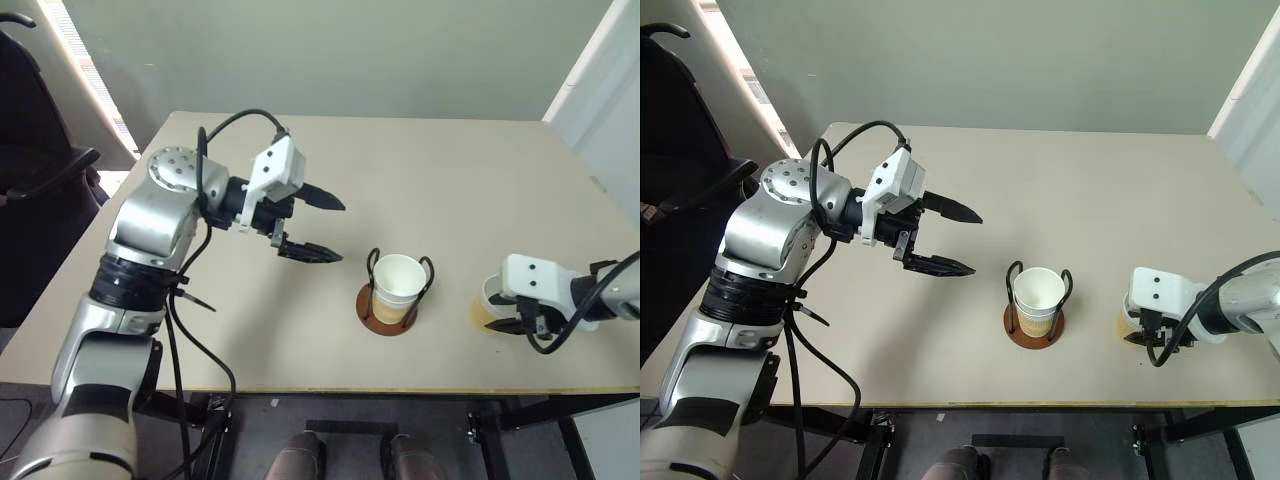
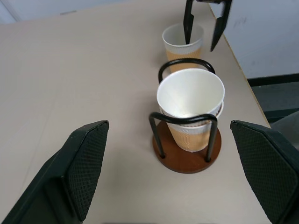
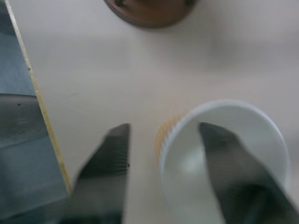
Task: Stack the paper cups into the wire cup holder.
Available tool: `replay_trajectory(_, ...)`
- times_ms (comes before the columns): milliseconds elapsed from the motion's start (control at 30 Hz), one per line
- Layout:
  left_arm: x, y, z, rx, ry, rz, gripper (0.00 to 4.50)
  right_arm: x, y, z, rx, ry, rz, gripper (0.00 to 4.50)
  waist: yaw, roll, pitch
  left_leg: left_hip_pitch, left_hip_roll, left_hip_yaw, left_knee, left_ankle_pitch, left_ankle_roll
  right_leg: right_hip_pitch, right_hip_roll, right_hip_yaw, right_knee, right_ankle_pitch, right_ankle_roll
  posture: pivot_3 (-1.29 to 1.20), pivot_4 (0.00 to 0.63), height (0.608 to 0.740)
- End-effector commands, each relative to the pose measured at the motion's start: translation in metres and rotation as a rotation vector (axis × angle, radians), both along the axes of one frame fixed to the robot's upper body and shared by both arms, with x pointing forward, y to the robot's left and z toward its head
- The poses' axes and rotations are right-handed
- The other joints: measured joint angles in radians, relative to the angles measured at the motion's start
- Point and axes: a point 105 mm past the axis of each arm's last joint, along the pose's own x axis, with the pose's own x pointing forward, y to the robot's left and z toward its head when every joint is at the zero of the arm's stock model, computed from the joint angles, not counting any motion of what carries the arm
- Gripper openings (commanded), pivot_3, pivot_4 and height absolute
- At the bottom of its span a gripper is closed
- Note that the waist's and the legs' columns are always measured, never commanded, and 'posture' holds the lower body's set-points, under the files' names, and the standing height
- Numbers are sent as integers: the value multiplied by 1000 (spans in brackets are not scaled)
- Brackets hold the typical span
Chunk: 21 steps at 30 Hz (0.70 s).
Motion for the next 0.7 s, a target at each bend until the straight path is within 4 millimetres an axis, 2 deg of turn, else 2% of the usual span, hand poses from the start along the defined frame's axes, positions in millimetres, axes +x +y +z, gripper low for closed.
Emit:
replay_trajectory(33, -5, 2, 4, 14, -54, -10, 4500, 6, 0, 6, -30, -38, 18, 766, 0, 0, 0, 0, 0, 0, 0, 0, 0, 0, 0, 0, 0, 0, 0, 0, 150, 740)
replay_trajectory(100, -5, 2, 6, 8, -54, -8, 4500, 7, 3, 11, -26, -45, 29, 34, 0, 0, 0, 0, 0, 0, 0, 0, 0, 0, 0, 0, 0, 0, -1, 0, 150, 740)
replay_trajectory(167, -5, 3, 8, 5, -54, -5, 4500, 7, 5, 22, -23, -61, 41, 34, 0, 0, 0, 0, 0, 0, 0, 0, 0, 0, 0, 0, 0, 1, -1, 0, 150, 740)
replay_trajectory(333, -5, 9, 7, 20, -52, 8, 4500, 5, 8, 76, -46, -155, 98, 34, -1, 0, 0, 0, 0, 0, -1, 0, -1, 0, 0, 0, 0, 0, -2, 0, 150, 740)
replay_trajectory(400, -6, 10, 6, 26, -47, 3, 4500, 2, 21, 101, -16, -195, 157, 34, -3, 0, 0, 0, 0, 0, -1, 0, -1, -1, 0, 0, 0, 0, -3, 0, 150, 740)
replay_trajectory(500, -7, 8, 5, 28, -42, -11, 4500, -6, 52, 133, 25, -238, 293, 34, -10, 0, 0, 0, 0, 0, -2, -1, -2, -2, 1, 0, 0, -1, -5, 0, 150, 740)
replay_trajectory(600, -7, 5, 4, 33, -44, -23, 4500, -10, 73, 147, 29, -242, 395, 34, -12, -1, 0, 0, 1, -3, -2, -1, -2, -2, 2, -2, 0, -3, -10, 0, 150, 740)
replay_trajectory(633, -7, 4, 5, 34, -45, -28, 4500, -11, 78, 148, 21, -240, 429, 34, -11, -1, 0, 0, 1, -3, -2, 0, -2, -2, 2, -2, 0, -6, -16, 0, 150, 740)
replay_trajectory(700, -8, 2, 5, 33, -47, -38, 4500, -12, 88, 148, 3, -231, 493, 34, -11, -1, 0, 0, 1, -3, -1, 0, -2, -2, 2, -2, 0, -6, -16, 0, 150, 740)
